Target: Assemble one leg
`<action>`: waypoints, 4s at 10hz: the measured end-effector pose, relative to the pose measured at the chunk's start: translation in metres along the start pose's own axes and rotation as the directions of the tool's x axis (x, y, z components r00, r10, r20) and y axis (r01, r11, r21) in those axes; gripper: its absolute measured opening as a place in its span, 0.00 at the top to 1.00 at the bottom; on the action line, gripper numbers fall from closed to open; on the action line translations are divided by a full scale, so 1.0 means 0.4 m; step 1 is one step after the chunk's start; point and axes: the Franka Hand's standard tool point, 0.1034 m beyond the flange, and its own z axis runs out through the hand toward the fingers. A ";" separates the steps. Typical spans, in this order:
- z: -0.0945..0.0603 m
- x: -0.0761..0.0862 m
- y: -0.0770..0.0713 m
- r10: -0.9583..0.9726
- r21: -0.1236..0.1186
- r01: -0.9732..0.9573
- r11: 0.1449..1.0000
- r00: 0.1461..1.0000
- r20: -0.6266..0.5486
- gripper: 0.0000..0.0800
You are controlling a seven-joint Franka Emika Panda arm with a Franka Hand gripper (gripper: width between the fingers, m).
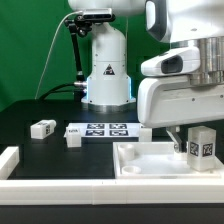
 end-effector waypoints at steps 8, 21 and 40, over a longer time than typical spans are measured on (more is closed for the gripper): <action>0.003 -0.003 0.001 -0.010 0.001 0.010 1.000 1.000 0.003 0.64; 0.007 -0.019 0.019 0.998 0.048 -0.998 -0.029 -0.027 0.052 0.64; 0.001 -0.003 -0.014 0.174 -0.019 -0.174 0.985 0.985 -0.011 0.19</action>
Offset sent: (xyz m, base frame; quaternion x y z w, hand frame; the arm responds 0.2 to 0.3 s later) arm 0.0000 0.0000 0.0000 0.0000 0.0000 0.0000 1.0000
